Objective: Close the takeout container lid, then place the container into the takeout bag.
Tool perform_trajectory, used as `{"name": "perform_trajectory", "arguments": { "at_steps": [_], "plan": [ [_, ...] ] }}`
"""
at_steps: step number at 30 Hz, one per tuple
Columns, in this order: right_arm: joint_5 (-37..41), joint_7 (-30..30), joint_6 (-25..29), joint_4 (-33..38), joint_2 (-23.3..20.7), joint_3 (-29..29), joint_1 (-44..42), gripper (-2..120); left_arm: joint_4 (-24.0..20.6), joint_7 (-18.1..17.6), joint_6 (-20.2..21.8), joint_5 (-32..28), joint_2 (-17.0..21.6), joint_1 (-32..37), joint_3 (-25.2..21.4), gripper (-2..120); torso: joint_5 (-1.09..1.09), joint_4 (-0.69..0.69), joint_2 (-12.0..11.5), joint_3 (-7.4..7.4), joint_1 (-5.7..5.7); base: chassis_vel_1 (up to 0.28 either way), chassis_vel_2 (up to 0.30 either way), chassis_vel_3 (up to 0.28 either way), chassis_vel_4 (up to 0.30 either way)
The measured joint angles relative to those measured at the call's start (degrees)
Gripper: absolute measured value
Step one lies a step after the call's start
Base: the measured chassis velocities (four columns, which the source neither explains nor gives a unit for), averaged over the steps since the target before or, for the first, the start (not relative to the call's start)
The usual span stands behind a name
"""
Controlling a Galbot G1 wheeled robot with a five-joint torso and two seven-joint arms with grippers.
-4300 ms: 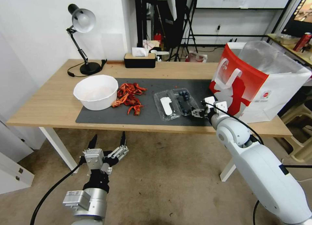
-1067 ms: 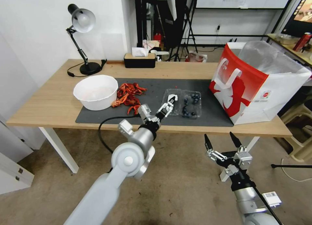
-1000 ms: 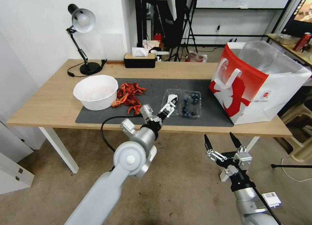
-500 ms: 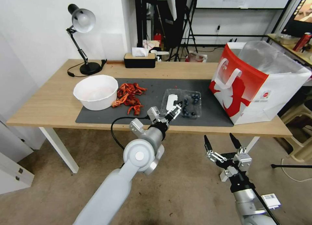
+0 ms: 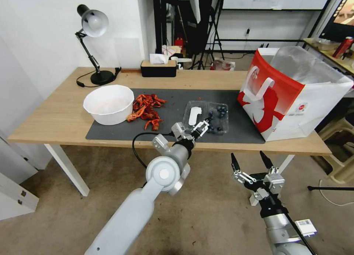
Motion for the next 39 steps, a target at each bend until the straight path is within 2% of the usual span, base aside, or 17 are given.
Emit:
{"name": "perform_trajectory", "arguments": {
  "at_steps": [15,39],
  "plan": [
    [-0.15,-0.08,0.10,-0.39,0.28,-0.04,0.04,100,2.57,1.07,1.35,-1.56,1.05,-1.40,0.50,100,0.00,0.00,0.00,0.00,0.00,0.000,0.000,0.000,0.000],
    [-0.25,0.17,-0.18,-1.04,0.46,-0.19,0.68,100,5.72,2.29,1.19,-3.06,0.32,-3.30,0.45,100,0.00,0.00,0.00,-0.01,-0.02,0.000,0.000,0.000,0.000]
  ]
}}
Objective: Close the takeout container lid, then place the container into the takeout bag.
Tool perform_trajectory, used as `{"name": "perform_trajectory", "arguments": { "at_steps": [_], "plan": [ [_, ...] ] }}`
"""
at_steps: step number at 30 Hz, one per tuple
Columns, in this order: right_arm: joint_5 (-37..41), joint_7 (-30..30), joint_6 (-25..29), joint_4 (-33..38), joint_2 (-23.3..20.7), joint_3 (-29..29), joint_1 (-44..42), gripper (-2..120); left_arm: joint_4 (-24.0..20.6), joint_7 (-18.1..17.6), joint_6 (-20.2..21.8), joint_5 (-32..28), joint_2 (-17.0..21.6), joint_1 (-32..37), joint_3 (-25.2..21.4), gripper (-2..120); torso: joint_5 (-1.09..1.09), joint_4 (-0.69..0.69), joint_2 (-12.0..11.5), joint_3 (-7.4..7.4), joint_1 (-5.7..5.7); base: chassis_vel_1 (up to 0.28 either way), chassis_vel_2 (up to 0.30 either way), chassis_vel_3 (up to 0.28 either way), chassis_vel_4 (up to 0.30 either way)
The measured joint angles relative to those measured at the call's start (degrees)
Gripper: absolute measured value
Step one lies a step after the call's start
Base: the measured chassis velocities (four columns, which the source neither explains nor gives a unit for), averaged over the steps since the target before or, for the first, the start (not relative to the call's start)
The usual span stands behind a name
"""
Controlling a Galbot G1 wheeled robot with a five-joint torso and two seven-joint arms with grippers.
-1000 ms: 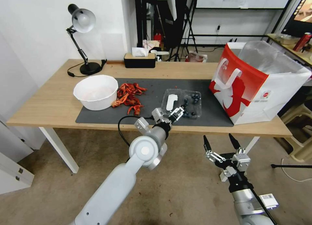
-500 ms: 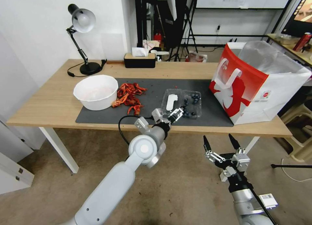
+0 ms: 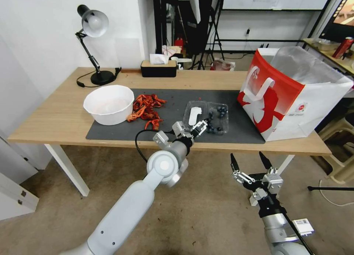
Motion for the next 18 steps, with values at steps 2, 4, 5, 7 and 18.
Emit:
{"name": "perform_trajectory", "arguments": {
  "at_steps": [2,4,5,7,18],
  "plan": [
    [-0.02,0.00,0.00,-0.08,0.06,-0.01,0.01,100,0.15,-0.28,0.00,-0.34,-0.08,-0.26,0.00,100,0.00,0.00,0.00,0.00,0.00,0.000,0.000,0.000,0.000],
    [-0.04,0.00,0.03,-0.25,0.17,-0.02,0.01,100,0.41,-0.82,0.02,-0.79,-0.24,-0.73,0.01,100,0.00,-0.01,0.00,0.00,0.00,0.000,0.000,0.000,0.000],
    [-0.05,0.00,0.05,-0.30,0.20,-0.02,0.01,100,0.57,-1.15,0.03,-1.09,-0.38,-1.00,0.01,100,0.00,-0.01,0.00,0.01,0.00,0.000,0.000,0.000,0.000],
    [-0.05,0.00,0.05,-0.31,0.21,-0.02,0.01,100,0.62,-1.28,0.03,-1.17,-0.43,-1.08,0.01,100,0.00,-0.01,-0.01,0.01,0.00,0.000,0.000,0.000,0.000],
    [-0.26,0.00,0.20,-0.51,0.51,-0.03,0.01,100,1.38,-2.99,-0.02,-3.19,-1.27,-2.83,-0.06,100,0.00,-0.01,-0.02,0.02,0.02,0.000,0.000,0.000,0.000]
  ]
}}
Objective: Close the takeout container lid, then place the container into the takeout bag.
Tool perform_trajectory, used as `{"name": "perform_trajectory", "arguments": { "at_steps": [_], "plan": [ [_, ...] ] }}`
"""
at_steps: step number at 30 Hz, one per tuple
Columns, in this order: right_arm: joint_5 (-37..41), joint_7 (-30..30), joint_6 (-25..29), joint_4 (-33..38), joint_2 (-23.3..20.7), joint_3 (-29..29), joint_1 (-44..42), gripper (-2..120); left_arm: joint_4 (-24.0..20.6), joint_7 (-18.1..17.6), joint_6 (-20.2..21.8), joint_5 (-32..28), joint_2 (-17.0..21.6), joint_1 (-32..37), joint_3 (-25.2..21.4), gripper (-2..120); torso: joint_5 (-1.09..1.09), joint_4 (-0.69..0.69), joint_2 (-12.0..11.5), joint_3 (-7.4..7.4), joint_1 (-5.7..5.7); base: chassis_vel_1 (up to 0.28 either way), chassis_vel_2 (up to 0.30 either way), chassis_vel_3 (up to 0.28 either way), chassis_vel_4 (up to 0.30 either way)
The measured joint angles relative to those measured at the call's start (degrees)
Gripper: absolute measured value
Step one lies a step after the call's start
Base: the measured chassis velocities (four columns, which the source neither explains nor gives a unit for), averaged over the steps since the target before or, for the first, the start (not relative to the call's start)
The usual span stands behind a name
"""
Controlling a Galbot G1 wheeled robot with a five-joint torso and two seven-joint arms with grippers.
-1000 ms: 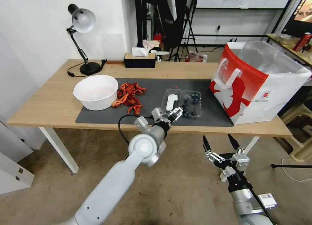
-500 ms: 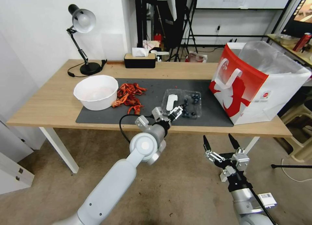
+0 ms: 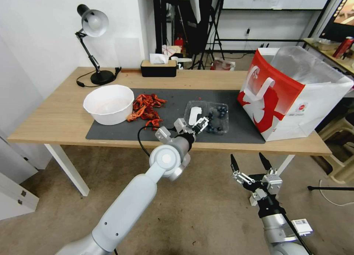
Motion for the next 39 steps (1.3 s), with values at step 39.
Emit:
{"name": "perform_trajectory", "arguments": {
  "at_steps": [39],
  "plan": [
    [-2.12,0.26,0.56,1.46,0.43,0.00,-1.87,100,-0.38,22.92,0.86,3.04,1.82,4.98,-1.98,100,0.00,0.01,0.02,0.00,0.00,0.000,0.000,0.000,0.000]
  ]
}}
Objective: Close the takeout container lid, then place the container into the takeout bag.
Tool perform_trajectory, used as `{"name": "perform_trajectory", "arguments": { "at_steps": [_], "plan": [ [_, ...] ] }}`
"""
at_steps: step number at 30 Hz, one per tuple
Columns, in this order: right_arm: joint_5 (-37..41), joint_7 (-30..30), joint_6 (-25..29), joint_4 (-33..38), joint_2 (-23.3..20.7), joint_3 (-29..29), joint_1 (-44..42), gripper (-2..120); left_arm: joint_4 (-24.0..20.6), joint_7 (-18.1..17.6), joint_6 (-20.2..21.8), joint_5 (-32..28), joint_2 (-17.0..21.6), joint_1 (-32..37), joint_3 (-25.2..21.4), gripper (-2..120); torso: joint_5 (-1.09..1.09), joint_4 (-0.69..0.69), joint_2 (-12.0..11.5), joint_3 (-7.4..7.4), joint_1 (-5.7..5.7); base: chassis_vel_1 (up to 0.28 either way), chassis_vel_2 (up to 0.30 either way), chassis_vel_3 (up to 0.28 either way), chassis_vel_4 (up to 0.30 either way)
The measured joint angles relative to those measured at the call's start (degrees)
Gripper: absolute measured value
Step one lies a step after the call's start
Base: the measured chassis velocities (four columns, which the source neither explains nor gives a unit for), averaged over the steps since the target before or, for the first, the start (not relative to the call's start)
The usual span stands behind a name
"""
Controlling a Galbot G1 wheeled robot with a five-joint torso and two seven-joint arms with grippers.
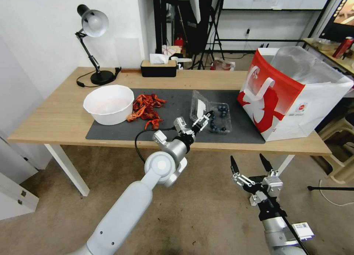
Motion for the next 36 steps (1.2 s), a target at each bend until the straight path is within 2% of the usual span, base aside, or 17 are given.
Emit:
{"name": "perform_trajectory", "arguments": {
  "at_steps": [3,5,10,13,18,20,31,36],
  "plan": [
    [-0.11,0.00,0.05,0.12,0.04,-0.02,-0.13,100,0.00,1.30,0.08,0.36,0.11,0.07,-0.01,100,0.00,-0.01,0.00,0.00,0.00,0.000,0.000,0.000,0.000],
    [-0.30,0.01,0.26,0.36,0.09,-0.03,-0.43,100,0.15,4.11,0.22,1.10,0.44,0.09,-0.02,100,0.00,0.00,0.00,0.00,0.00,0.000,0.000,0.000,0.000],
    [-0.52,0.01,0.57,0.59,0.11,-0.01,-0.87,100,0.53,6.86,0.42,1.74,0.93,-0.06,-0.10,100,-0.01,-0.01,0.00,0.00,0.00,0.000,0.000,0.000,0.000],
    [-0.77,0.00,0.88,0.68,0.25,0.00,-1.20,100,1.22,9.85,1.15,2.47,1.51,-0.60,-0.15,100,0.00,0.00,0.00,0.00,0.00,0.000,0.000,0.000,0.000],
    [-1.01,0.00,0.96,0.78,0.30,-0.01,-1.31,100,1.77,11.60,1.66,2.57,1.88,-1.46,-0.14,100,0.00,0.00,0.00,0.00,0.00,0.000,0.000,0.000,0.000],
    [-1.24,0.00,1.02,1.04,0.36,-0.01,-1.47,100,2.42,13.69,2.51,2.54,2.20,-2.57,-0.17,100,0.00,-0.01,0.00,0.00,0.00,0.000,0.000,0.000,0.000],
    [-1.62,-0.01,1.05,1.42,0.51,0.11,-1.64,100,5.24,17.38,4.69,1.94,1.71,-4.85,0.41,100,0.00,0.00,0.00,0.00,0.00,0.000,0.000,0.000,0.000],
    [-1.88,-0.01,1.06,1.33,0.87,0.07,-1.60,100,6.19,17.72,5.15,1.13,1.49,-6.15,0.66,100,0.00,0.00,0.00,0.00,0.00,0.000,0.000,0.000,0.000]
  ]
}}
